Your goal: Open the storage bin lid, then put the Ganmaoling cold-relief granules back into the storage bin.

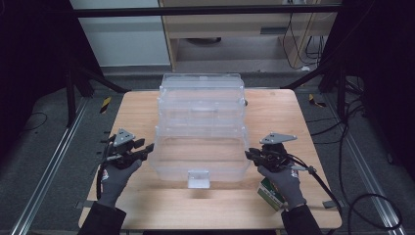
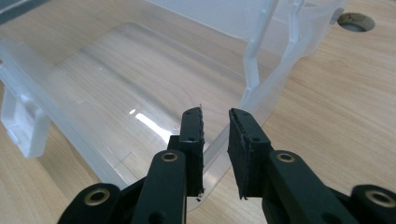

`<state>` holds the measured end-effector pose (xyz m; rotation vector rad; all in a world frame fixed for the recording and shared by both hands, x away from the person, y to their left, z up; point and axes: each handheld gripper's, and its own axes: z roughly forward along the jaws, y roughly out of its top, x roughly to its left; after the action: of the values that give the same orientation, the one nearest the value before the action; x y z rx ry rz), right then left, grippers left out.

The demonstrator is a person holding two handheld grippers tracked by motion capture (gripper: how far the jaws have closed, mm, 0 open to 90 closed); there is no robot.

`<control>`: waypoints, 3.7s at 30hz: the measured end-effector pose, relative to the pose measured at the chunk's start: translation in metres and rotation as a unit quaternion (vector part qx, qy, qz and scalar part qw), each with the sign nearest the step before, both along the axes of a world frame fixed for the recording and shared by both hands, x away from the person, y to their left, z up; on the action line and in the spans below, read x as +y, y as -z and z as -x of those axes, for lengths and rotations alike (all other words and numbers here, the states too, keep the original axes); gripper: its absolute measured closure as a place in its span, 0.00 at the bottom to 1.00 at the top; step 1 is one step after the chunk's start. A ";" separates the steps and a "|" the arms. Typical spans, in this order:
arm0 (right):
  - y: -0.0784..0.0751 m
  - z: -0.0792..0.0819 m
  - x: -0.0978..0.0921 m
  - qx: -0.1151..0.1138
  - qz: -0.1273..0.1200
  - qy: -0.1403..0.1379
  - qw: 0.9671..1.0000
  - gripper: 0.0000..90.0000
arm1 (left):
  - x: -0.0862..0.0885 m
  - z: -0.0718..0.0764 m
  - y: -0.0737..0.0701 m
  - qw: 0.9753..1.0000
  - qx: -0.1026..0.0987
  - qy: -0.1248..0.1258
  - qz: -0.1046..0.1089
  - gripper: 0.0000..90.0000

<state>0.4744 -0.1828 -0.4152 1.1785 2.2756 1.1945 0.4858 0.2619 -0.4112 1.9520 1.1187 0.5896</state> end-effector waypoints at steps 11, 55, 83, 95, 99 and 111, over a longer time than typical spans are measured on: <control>0.000 0.000 -0.001 0.010 -0.008 0.008 1.000 0.85 | -0.011 -0.001 0.014 0.999 0.028 0.013 -0.020 0.71; -0.035 0.022 -0.036 -0.038 -0.028 0.033 0.998 0.59 | 0.030 0.017 -0.005 0.999 -0.040 -0.018 0.011 0.57; -0.058 0.044 -0.063 0.096 0.090 -0.005 0.991 0.37 | 0.058 0.005 0.013 0.997 -0.010 -0.082 0.002 0.46; -0.046 0.047 -0.055 0.148 0.135 -0.026 0.979 0.31 | 0.058 0.005 0.015 0.997 -0.004 -0.082 -0.002 0.45; -0.041 0.045 -0.051 0.159 0.143 -0.036 0.976 0.29 | 0.059 0.004 0.015 0.997 -0.004 -0.082 0.000 0.45; -0.027 0.044 -0.044 0.193 0.179 -0.050 0.963 0.16 | 0.058 0.003 0.017 0.997 0.002 -0.080 -0.005 0.45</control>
<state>0.4308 -0.2272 -0.3886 1.2478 2.7136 0.5716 0.4823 0.3199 -0.4278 1.8838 1.2838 0.6780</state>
